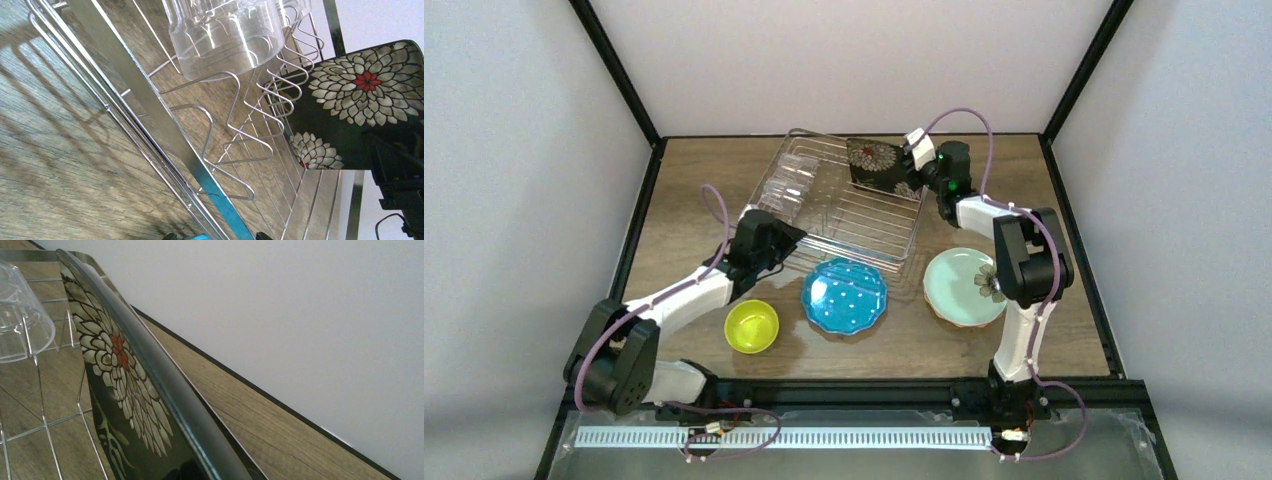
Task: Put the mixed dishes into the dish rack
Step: Place the plate on the dish rack.
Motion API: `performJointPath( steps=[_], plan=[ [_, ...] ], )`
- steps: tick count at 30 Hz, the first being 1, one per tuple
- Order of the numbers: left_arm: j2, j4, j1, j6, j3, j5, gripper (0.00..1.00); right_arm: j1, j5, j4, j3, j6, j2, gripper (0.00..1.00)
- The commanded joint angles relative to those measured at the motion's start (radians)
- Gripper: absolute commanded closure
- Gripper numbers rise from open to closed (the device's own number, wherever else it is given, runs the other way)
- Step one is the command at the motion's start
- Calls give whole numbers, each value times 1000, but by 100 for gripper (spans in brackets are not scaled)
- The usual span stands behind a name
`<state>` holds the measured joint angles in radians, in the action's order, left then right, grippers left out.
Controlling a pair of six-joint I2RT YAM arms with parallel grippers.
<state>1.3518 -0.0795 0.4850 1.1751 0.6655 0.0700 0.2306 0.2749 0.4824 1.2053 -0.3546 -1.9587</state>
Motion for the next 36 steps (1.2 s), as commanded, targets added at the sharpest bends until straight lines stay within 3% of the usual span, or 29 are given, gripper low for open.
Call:
performJointPath(
  steps=[1, 12, 36],
  plan=[
    [-39, 16, 5, 1, -13, 17, 9, 4, -35, 56, -24, 29, 2, 28],
    [-68, 56, 7, 3, -6, 30, 8, -1, -45, 55, -6, 101, 29, 16],
    [-63, 73, 8, 2, 8, 52, 8, -14, -110, 10, 49, 133, 15, 13]
  ],
)
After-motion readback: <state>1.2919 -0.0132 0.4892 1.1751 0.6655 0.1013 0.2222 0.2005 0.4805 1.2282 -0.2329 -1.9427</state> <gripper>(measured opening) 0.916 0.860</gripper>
